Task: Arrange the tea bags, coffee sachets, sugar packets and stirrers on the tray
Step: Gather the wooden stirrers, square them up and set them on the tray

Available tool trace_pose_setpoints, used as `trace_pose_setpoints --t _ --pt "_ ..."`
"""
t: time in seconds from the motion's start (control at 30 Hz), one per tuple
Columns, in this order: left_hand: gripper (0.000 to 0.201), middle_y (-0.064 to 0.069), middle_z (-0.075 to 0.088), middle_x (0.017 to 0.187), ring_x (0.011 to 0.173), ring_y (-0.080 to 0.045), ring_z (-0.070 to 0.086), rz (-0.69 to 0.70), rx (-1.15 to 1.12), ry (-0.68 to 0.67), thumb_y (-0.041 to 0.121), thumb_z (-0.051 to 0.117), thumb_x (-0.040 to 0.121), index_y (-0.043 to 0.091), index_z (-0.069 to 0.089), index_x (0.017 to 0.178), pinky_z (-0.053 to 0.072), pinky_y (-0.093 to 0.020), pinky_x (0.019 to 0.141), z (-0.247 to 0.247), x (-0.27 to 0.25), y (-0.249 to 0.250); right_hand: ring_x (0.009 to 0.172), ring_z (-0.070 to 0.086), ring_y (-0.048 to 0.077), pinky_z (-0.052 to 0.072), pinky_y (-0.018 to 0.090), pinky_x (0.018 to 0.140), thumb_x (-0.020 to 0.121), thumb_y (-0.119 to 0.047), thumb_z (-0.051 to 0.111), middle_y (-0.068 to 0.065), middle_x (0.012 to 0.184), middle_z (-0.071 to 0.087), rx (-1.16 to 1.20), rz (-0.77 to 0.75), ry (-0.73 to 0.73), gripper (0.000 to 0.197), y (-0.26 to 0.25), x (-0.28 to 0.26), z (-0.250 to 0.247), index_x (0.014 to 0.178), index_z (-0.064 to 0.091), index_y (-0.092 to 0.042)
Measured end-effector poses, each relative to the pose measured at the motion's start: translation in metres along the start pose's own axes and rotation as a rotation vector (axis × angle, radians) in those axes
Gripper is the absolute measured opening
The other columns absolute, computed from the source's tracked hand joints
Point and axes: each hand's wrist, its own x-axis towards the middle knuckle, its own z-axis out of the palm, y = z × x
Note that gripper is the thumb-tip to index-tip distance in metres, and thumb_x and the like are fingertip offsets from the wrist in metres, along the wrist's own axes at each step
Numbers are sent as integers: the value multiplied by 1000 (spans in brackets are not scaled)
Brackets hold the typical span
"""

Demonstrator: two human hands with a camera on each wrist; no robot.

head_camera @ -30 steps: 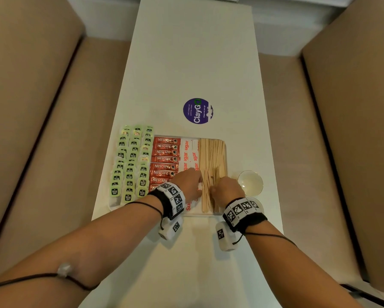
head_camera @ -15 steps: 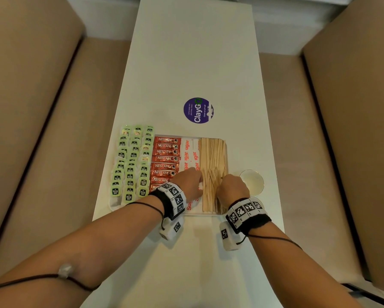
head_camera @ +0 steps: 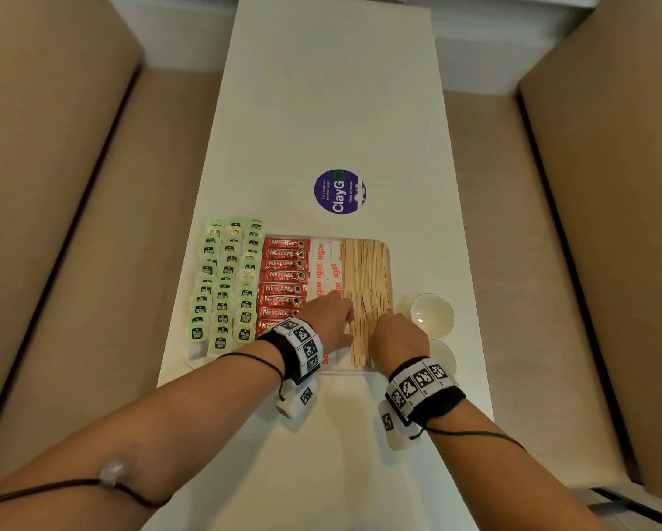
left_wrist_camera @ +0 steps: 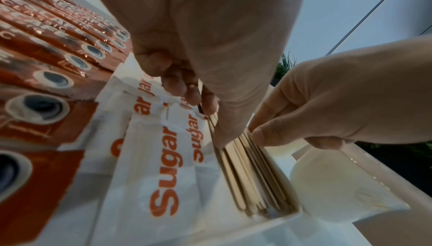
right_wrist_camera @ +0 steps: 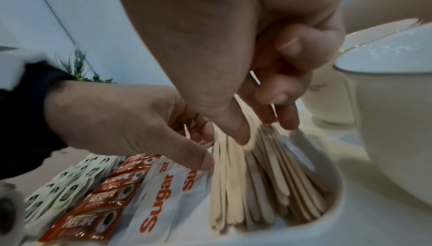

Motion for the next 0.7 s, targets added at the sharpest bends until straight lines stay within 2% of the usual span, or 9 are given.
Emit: trace_pose_setpoints --t 0.13,0.3,0.5,0.57,0.7 --pt "29 2 51 104 88 -17 55 4 5 17 34 74 82 23 60 104 41 -28 69 0 1 1 92 67 26 51 32 70 99 -16 52 5 110 62 28 -35 54 14 -2 -4 8 110 60 -12" --pt "29 2 51 104 88 -17 54 -4 11 31 34 75 82 23 59 103 47 -31 73 0 1 0 93 67 27 47 33 68 100 -21 52 7 113 59 31 -89 32 18 -4 -6 21 113 59 -11" --pt "27 4 49 102 88 -17 54 -4 5 38 34 76 81 25 58 100 48 -31 73 0 3 0 83 68 26 52 34 63 100 -20 54 4 119 54 27 -107 88 21 -5 -3 30 118 56 -9" --pt "28 4 49 103 88 -16 54 -3 3 42 34 75 81 26 58 102 47 -31 73 -1 6 -1 81 67 25 56 36 65 100 -21 53 4 118 53 24 -114 87 18 -5 -2 32 115 56 -10" --pt "31 4 49 105 92 -17 53 -9 -8 62 35 74 83 26 58 107 48 -33 77 -3 10 -4 77 66 26 50 35 58 98 -20 54 4 122 51 49 -126 121 19 -4 0 31 116 53 -12"
